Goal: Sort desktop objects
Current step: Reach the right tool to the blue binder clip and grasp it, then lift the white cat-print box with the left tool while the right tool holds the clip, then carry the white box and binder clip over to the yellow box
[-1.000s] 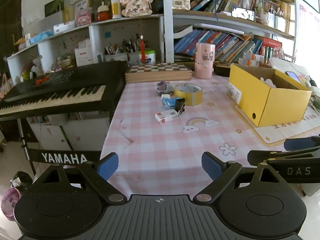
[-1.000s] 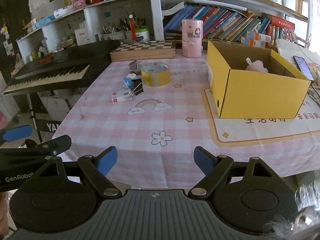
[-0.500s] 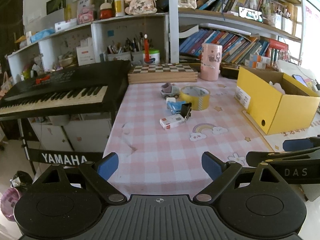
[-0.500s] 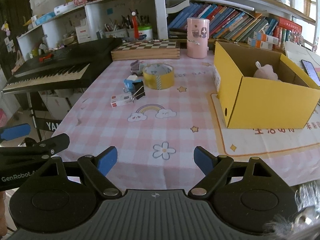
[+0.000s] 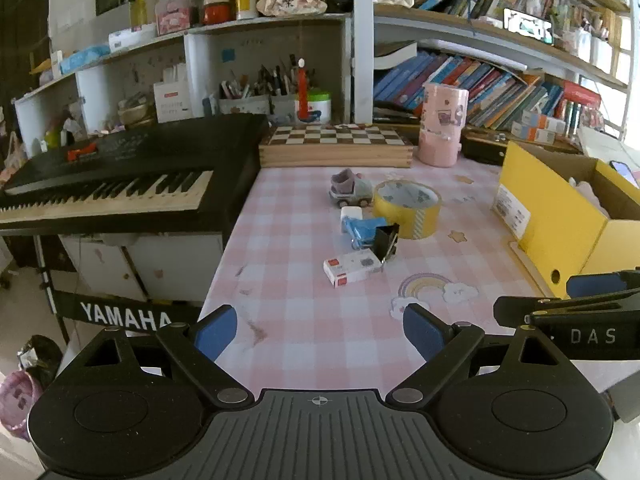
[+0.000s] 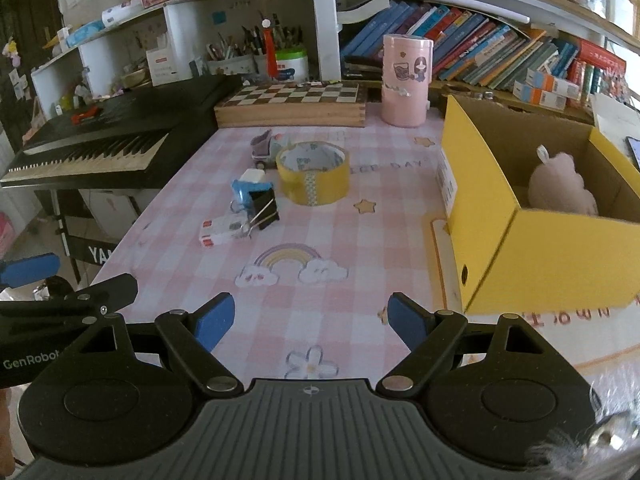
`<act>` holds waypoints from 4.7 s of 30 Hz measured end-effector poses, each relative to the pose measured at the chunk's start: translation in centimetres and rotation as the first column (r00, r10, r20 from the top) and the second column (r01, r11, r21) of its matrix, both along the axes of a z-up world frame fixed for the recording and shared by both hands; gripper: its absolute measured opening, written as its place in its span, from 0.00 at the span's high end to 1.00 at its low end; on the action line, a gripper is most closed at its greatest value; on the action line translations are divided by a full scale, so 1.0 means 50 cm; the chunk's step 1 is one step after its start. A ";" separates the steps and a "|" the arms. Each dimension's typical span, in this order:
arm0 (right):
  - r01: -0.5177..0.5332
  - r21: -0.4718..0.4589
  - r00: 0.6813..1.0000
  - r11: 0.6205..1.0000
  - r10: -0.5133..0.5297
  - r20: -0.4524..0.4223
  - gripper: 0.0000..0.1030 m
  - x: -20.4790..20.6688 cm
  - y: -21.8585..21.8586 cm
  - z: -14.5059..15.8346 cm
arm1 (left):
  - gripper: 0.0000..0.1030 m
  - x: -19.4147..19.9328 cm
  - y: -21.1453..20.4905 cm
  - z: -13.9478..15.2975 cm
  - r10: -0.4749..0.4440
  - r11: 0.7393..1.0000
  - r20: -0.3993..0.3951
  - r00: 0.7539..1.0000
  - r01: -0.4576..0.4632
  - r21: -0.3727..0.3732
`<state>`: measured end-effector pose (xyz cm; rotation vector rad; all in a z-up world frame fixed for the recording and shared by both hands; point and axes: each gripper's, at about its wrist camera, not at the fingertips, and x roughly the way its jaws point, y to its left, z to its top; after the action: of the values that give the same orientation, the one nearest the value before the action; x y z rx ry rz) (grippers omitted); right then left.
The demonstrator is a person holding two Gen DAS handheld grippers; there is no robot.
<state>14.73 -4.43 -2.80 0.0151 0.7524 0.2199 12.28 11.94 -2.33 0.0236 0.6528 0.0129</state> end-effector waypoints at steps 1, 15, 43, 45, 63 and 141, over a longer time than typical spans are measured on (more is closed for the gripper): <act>-0.005 0.000 1.000 1.000 0.005 0.000 0.19 0.009 -0.001 0.000 | 0.10 0.008 -0.001 0.000 0.004 1.000 -0.002 1.000 -0.004 0.000; -0.072 0.017 0.997 0.997 0.072 -0.002 0.19 0.160 -0.009 0.001 | 0.13 0.116 -0.015 -0.009 0.038 0.999 -0.033 0.999 -0.039 -0.026; -0.345 0.082 0.929 0.935 0.353 -0.113 0.78 0.353 0.077 -0.063 | 0.19 0.245 -0.043 -0.078 0.012 1.000 -0.209 0.978 -0.005 0.031; -0.329 0.086 0.938 0.940 0.336 -0.088 0.78 0.347 0.062 -0.049 | 0.19 0.258 -0.051 -0.087 0.003 1.000 -0.216 0.976 0.001 0.020; -0.260 0.091 0.962 0.961 0.266 -0.066 0.78 0.323 -0.004 -0.027 | 0.44 0.312 -0.065 -0.123 0.066 0.997 -0.246 0.967 -0.073 -0.020; 0.184 0.101 0.981 0.978 -0.176 -0.079 0.78 -0.264 -0.034 0.007 | 0.44 -0.180 -0.042 0.030 -0.371 0.927 -0.024 0.928 0.368 -0.079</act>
<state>1.54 -6.13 -2.46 0.1937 0.8031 0.0871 3.28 9.84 -0.83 0.0764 0.6787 -0.3773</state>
